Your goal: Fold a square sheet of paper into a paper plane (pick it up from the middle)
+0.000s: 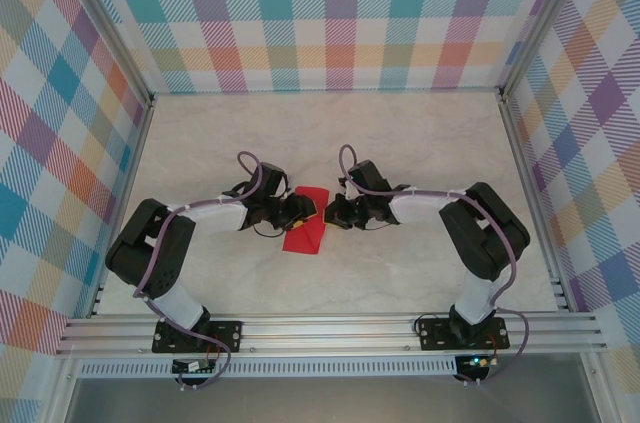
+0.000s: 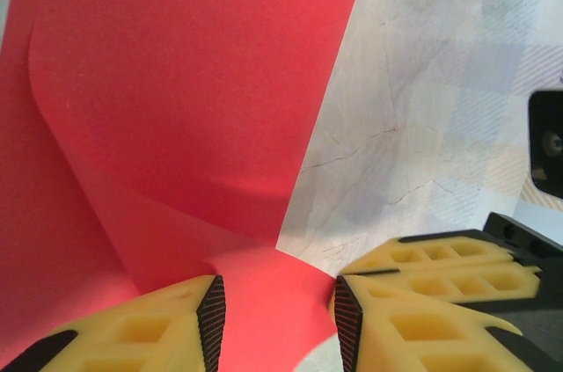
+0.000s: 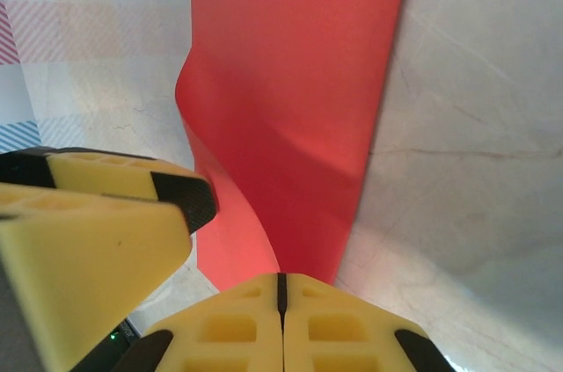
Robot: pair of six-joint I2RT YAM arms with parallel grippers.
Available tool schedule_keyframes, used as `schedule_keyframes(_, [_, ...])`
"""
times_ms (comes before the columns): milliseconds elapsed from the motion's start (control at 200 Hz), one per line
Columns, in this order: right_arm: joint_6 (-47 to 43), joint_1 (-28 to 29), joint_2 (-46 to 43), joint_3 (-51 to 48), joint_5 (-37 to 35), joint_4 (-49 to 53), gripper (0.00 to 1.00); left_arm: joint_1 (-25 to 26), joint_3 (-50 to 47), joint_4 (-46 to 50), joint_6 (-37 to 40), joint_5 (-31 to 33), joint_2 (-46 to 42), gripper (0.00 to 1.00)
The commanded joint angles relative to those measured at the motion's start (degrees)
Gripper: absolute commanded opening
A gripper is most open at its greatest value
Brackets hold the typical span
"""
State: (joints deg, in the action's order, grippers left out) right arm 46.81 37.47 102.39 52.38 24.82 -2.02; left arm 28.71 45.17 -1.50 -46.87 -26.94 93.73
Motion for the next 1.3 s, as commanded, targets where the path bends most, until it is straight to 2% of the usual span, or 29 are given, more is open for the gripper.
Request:
schedule_keyframes(0, [-3.17, -0.02, 2.27, 2.58, 0.31, 1.16, 0.05, -0.56, -1.01, -0.15, 1.24, -1.07, -2.89, 0.40])
schedule_keyframes(585, [-4.70, 0.03, 5.61, 4.97, 2.43, 1.54, 0.06, -0.28, -2.82, -3.51, 0.77, -6.10, -1.74, 0.35])
schedule_keyframes(1295, [-5.51, 0.07, 7.82, 6.51, 1.98, 2.47, 0.06, -0.06, -2.40, -1.32, 1.53, -4.01, 2.55, 0.29])
